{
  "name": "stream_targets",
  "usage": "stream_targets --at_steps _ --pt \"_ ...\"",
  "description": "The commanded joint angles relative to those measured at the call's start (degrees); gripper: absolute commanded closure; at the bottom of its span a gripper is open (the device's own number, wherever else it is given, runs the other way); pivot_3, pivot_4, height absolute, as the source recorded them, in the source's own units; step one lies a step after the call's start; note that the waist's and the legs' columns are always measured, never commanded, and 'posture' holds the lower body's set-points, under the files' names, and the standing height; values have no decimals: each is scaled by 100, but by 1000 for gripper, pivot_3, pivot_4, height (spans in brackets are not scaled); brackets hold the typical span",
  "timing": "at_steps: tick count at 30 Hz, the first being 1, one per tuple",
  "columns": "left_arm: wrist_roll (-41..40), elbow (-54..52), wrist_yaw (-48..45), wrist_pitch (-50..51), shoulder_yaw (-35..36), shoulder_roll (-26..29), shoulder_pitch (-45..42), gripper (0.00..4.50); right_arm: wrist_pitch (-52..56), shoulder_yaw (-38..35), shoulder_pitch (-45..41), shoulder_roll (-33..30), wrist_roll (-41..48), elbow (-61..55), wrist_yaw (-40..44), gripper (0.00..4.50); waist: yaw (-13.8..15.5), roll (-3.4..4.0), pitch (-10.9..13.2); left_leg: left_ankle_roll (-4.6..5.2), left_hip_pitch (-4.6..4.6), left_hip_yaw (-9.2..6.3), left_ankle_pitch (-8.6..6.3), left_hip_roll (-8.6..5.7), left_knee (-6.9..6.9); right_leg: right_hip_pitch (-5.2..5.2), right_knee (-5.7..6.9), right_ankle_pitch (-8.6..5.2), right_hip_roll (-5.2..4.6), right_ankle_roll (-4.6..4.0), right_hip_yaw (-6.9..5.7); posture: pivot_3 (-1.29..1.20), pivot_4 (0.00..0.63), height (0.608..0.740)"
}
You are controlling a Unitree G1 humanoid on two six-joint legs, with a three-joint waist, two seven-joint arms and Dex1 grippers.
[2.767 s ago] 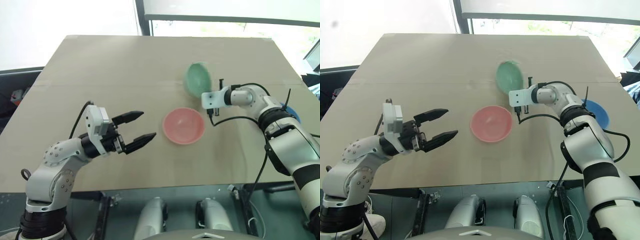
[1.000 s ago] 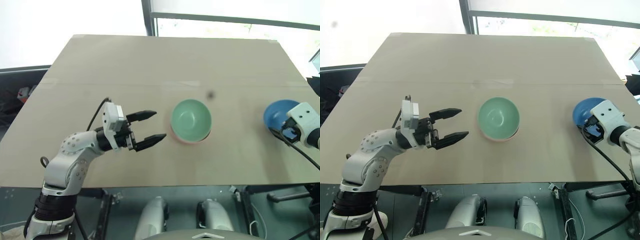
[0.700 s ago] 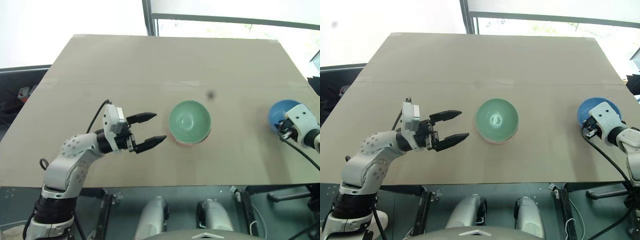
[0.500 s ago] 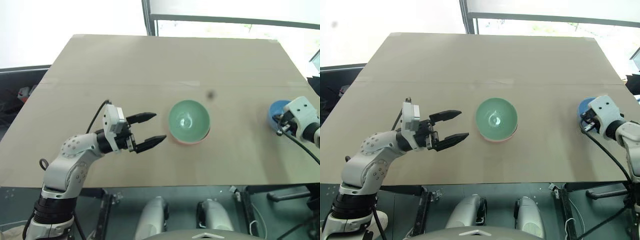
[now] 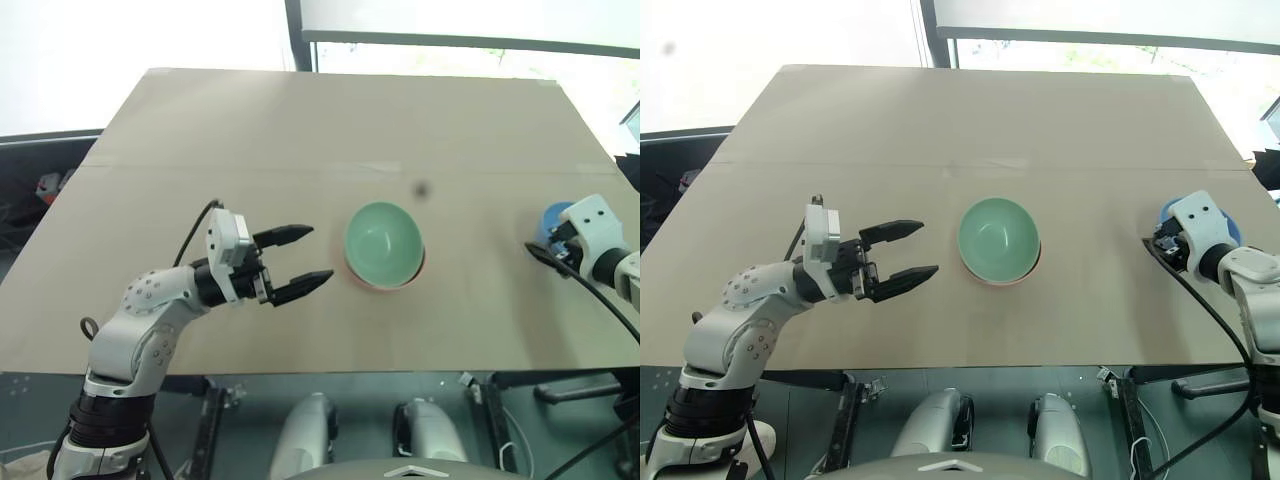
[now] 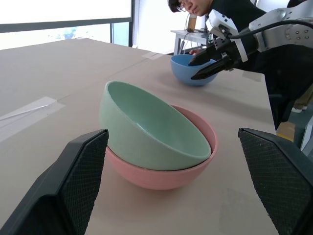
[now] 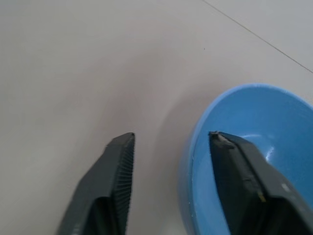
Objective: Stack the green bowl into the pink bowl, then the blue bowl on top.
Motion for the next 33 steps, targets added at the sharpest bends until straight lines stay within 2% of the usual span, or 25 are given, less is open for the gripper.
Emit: stream_targets --at_steps 1,3,7,10,14,18,22,25,32,33 --pt "25 -144 -64 -108 29 53 -44 0 -250 9 -121 -15 -94 144 -87 3663 -4 0 0 0 0 0 0 0 0 0 0 0 0 0 0 0 150 740" --pt "29 -129 -76 -112 44 61 -57 0 -331 45 -154 -9 -134 207 -122 4465 -4 0 0 0 0 1 0 0 -1 -1 0 0 0 0 0 0 150 740" --pt "30 -94 -87 -114 73 70 -78 0 -512 92 -220 -12 -196 223 -170 4465 -3 0 0 0 0 1 0 0 -1 -1 -1 0 0 0 0 0 150 740" --pt "58 -39 -119 -154 99 92 -72 0 -851 84 -368 18 42 -172 78 4465 -9 2 1 0 0 1 0 1 -1 -1 0 0 0 0 1 0 150 740" --pt "89 14 -213 -212 100 109 -35 0 -469 311 -692 364 1410 -1755 907 4465 -48 5 3 -1 1 1 1 9 -4 -2 -2 0 7 0 2 0 150 740" --pt "124 78 -269 -251 95 109 -27 0 -111 1046 -879 622 1859 -2577 1103 4465 12 -5 -2 -2 0 -8 0 11 -6 -2 -4 0 8 -1 -5 0 150 740" --pt "136 107 -277 -262 101 110 -39 0 -199 2007 -1026 1029 1696 -2652 1091 4465 28 -11 -4 7 -8 -12 -4 -4 7 2 -6 0 -6 0 -10 0 150 740" --pt "127 65 -249 -233 117 113 -38 0 -383 2423 -1120 1239 1482 -2443 1087 4465 0 -9 -4 6 -7 -12 -4 -2 7 -1 1 0 -4 0 -9 0 150 740" --pt "80 -98 -157 -154 211 169 70 0 -567 2676 -1490 1427 1442 -2091 1424 4465 -10 -9 -4 4 -2 -8 -3 2 7 -2 6 0 2 -1 -7 0 150 740" --pt "73 -126 -137 -144 213 170 86 0 -484 2624 -1537 1435 1570 -2099 1507 3770 -6 -9 -4 4 -4 -8 -3 1 7 -2 5 0 1 -1 -7 0 150 740"
